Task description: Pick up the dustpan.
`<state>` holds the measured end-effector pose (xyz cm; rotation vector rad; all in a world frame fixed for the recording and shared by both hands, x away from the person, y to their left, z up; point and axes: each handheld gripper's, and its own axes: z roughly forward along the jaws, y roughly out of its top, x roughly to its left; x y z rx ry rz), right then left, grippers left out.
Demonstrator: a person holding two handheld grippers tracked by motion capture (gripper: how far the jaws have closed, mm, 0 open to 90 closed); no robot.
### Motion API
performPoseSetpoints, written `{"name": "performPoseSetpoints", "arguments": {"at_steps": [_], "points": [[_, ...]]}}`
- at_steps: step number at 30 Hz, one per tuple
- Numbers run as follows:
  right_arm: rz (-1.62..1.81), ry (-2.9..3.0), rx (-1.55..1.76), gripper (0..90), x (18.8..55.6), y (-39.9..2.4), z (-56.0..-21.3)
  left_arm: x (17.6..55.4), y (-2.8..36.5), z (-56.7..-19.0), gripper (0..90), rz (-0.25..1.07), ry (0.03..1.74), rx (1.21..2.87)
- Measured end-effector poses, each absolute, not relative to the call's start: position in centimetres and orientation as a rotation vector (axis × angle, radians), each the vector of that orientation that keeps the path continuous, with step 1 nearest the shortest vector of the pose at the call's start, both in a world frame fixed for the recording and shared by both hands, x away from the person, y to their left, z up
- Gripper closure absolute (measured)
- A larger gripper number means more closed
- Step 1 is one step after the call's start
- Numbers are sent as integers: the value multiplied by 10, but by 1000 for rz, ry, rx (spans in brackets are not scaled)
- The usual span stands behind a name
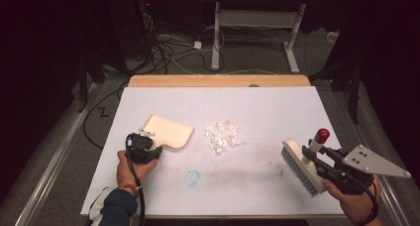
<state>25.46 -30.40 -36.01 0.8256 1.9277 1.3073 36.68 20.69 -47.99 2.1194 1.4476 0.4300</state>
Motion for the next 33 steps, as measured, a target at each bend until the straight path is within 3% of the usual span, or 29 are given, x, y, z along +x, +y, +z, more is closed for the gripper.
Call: {"name": "performPoseSetpoints", "arguments": {"at_steps": [16,33], "points": [[1318,1932,849,705,260,-307,-360,362,219,-460,639,427,1341,2216],[1326,1909,877,705,265,-310,-361,325,230,-434,639,409,1211,2298]]}}
